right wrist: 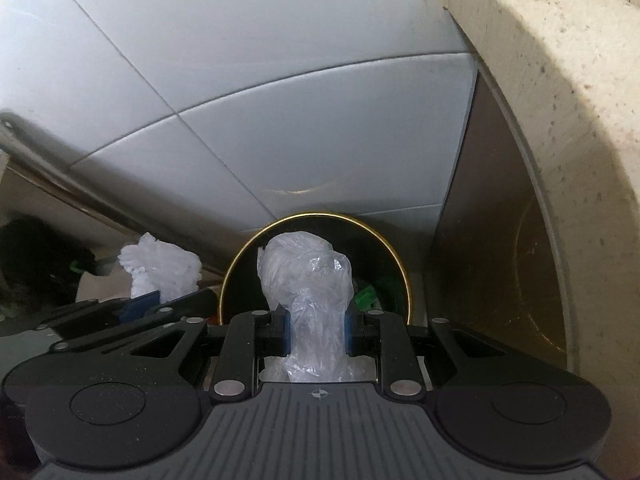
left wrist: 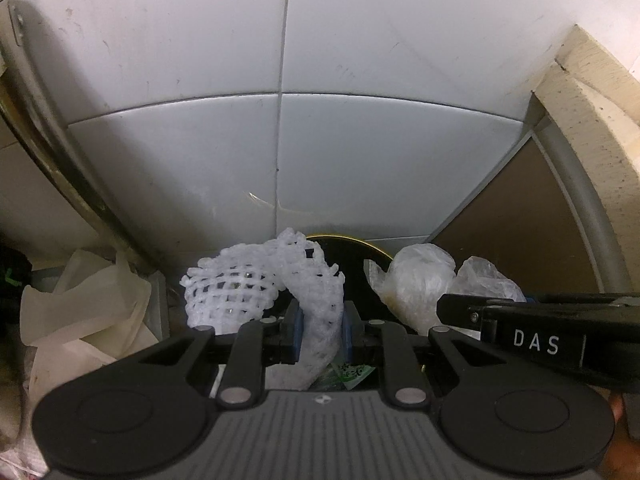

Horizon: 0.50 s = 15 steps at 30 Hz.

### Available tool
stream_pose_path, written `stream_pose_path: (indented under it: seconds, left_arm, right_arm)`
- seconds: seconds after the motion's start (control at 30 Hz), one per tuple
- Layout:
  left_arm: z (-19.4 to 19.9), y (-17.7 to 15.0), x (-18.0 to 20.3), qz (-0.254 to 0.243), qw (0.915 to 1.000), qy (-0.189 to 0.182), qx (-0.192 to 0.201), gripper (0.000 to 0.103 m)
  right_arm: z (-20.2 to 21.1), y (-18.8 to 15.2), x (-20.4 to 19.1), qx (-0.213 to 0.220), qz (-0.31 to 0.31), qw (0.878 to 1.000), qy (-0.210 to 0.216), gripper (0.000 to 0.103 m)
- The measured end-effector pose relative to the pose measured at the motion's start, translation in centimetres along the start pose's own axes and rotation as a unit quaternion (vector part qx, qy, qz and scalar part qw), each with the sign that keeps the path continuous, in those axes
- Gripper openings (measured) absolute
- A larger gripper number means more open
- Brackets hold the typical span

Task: Collect trash
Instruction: 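Carry the foam net and plastic bag with both tools down over the black bin, then open the left tool to drop the foam net into the bin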

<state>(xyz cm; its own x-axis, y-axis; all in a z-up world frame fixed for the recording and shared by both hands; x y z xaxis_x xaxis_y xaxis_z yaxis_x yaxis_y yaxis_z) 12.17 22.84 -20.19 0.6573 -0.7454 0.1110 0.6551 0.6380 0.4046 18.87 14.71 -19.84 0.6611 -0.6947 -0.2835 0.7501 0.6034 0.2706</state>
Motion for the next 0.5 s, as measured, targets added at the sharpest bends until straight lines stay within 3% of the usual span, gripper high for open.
stream_pose_path:
  seconds: [0.17,0.5]
  left_arm:
    - [0.04,0.09,-0.03,-0.001,1.0,-0.002,-0.003,0.015]
    - [-0.09,0.19,-0.48,0.001,0.9999,-0.007,-0.016,0.03]
  right_arm:
    - [-0.35,0.25,-0.09,-0.004,-0.001,1.0,-0.002,0.029]
    - [-0.95,0.53,-0.52,-0.01,-0.001,1.0,-0.003,0.039]
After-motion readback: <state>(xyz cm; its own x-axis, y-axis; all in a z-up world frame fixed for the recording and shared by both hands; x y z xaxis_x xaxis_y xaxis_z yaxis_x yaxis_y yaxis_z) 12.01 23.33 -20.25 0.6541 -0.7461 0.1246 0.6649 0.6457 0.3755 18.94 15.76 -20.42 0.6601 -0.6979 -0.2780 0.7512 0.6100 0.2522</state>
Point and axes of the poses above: each gripper's, at about its wrist camera, not at the fingertips, and z roughly against the way its jaws point, x to its right, y to its top, the point moved 2 cm from there along -z, roughly the way its jaws point, and after that the axes turned 3 degrees about y, right-handed, at the moved point
